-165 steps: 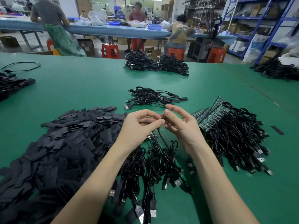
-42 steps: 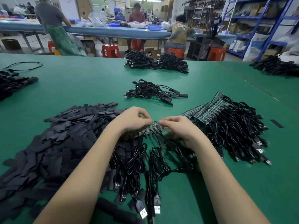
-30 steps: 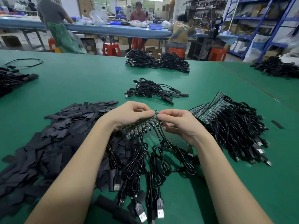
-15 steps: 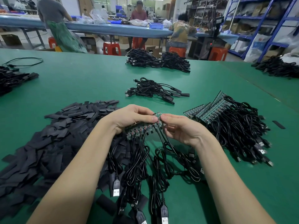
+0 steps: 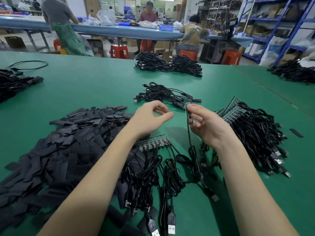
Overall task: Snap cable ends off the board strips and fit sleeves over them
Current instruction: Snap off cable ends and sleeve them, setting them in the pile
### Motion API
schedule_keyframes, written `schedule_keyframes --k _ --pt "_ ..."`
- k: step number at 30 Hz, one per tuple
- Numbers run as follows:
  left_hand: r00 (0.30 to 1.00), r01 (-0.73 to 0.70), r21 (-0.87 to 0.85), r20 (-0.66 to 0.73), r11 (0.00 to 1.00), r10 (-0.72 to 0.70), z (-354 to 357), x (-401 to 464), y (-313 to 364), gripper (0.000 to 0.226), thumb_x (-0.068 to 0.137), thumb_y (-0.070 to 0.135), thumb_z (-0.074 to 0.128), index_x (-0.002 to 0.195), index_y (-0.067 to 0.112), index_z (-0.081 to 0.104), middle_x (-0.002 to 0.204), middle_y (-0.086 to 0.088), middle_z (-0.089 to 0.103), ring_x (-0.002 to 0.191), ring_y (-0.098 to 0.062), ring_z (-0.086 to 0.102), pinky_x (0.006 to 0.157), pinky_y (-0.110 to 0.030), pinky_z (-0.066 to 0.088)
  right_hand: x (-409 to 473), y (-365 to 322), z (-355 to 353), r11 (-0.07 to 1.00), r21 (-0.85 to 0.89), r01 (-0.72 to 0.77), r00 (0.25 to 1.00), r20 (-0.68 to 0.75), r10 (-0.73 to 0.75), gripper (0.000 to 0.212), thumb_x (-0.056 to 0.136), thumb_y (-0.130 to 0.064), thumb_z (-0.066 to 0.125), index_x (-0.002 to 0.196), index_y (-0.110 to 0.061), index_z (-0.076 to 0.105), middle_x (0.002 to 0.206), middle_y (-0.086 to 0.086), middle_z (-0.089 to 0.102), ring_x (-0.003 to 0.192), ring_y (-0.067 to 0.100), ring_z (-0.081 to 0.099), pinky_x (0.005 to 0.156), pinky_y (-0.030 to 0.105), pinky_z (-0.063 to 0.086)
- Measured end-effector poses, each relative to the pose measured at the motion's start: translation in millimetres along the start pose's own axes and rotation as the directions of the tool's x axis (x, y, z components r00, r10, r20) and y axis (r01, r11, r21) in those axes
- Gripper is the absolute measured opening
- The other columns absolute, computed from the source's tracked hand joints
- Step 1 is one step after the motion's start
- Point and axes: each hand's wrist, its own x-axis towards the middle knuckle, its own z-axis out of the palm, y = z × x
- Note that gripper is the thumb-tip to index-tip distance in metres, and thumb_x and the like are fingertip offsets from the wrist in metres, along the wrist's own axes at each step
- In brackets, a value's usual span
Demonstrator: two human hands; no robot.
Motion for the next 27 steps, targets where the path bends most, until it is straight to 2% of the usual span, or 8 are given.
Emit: schedule_keyframes --k 5,8,13,17,19,21,25,27 --pt "0.986 0.106 -0.473 -0.065 0.874 -0.155 41.4 -10.6 25.0 0.013 0.095 0.028 0.068 0.09 0.016 0.067 0.084 -0.001 0.071 0.074 -0.011 0.068 0.07 -0.027 0.059 2.9 4.4 3.6 0.994 0.106 -0.006 1.0 -0.027 0.009 0.014 0.077 -0.021 0.082 0.088 -0.022 0.073 0.068 -0.008 0.069 0.054 0.007 0.063 0.05 0.015 0.052" --pt "0.975 0.17 -0.585 -0.017 0.793 -0.222 59.5 -13.4 27.8 0.015 0.094 0.027 0.07 0.096 0.013 0.065 0.095 -0.008 0.073 0.082 -0.016 0.068 0.08 -0.031 0.059 5.5 6.0 -1.9 0.994 0.105 -0.027 0.999 -0.024 0.029 0.006 0.085 -0.022 0.077 0.087 -0.024 0.072 0.069 -0.007 0.069 0.054 0.006 0.063 0.05 0.015 0.052" --pt "0.966 0.216 -0.712 0.055 0.669 -0.254 67.2 -18.1 23.6 0.008 0.094 0.012 0.07 0.095 0.012 0.062 0.081 -0.005 0.069 0.068 -0.012 0.063 0.069 -0.024 0.056 4.9 3.7 -7.4 0.995 -0.072 -0.062 0.998 -0.022 0.061 0.015 0.082 -0.033 0.079 0.092 -0.025 0.071 0.073 -0.008 0.066 0.052 0.006 0.053 0.054 0.018 0.047" --pt "0.96 0.231 -0.751 0.071 0.619 -0.272 72.5 -20.2 20.9 0.012 0.094 0.007 0.068 0.092 0.012 0.058 0.077 -0.006 0.068 0.065 -0.011 0.066 0.066 -0.023 0.058 -1.5 -13.3 -7.1 0.949 -0.289 0.127 0.965 -0.184 -0.185 0.017 0.087 -0.037 0.075 0.096 -0.023 0.072 0.085 -0.004 0.066 0.056 0.006 0.05 0.055 0.021 0.039" --pt "0.952 0.255 -0.774 0.096 0.58 -0.291 76.0 -20.3 18.9 0.013 0.094 0.003 0.067 0.093 0.009 0.056 0.079 -0.008 0.069 0.063 -0.014 0.069 0.064 -0.023 0.058 -7.9 -23.3 -0.2 0.859 -0.441 0.259 0.925 -0.143 -0.352 0.011 0.09 -0.035 0.073 0.094 -0.024 0.073 0.08 -0.008 0.07 0.055 0.004 0.051 0.056 0.02 0.042" --pt "0.945 0.284 -0.786 0.133 0.549 -0.299 78.2 -19.8 16.2 0.014 0.093 0.001 0.068 0.094 0.008 0.055 0.078 -0.008 0.071 0.061 -0.015 0.07 0.062 -0.022 0.058 -13.6 -32.4 14.9 0.722 -0.593 0.356 0.906 0.029 -0.423 0.008 0.09 -0.034 0.072 0.09 -0.027 0.074 0.072 -0.011 0.072 0.054 -0.001 0.054 0.054 0.014 0.043" --pt "0.942 0.307 -0.77 0.16 0.559 -0.296 80.6 -18.9 14.3 0.015 0.091 -0.001 0.068 0.089 0.006 0.055 0.064 -0.004 0.069 0.052 -0.011 0.064 0.059 -0.02 0.056 -4.4 -42.2 64.5 0.278 -0.846 0.455 0.876 0.37 -0.308 0.003 0.086 -0.035 0.072 0.085 -0.033 0.074 0.071 -0.013 0.071 0.06 -0.006 0.058 0.053 0.006 0.04" --pt "0.935 0.337 -0.711 0.175 0.618 -0.308 79.2 -19.4 14.1 0.015 0.094 -0.004 0.058 0.086 0.008 0.056 0.061 0.0 0.069 0.049 -0.008 0.061 0.063 -0.024 0.056 11.6 -36.9 90.2 0.073 -0.888 0.454 0.885 0.441 -0.147 0.006 0.087 -0.03 0.071 0.089 -0.034 0.075 0.084 -0.011 0.072 0.076 0.003 0.064 0.067 0.013 0.05"
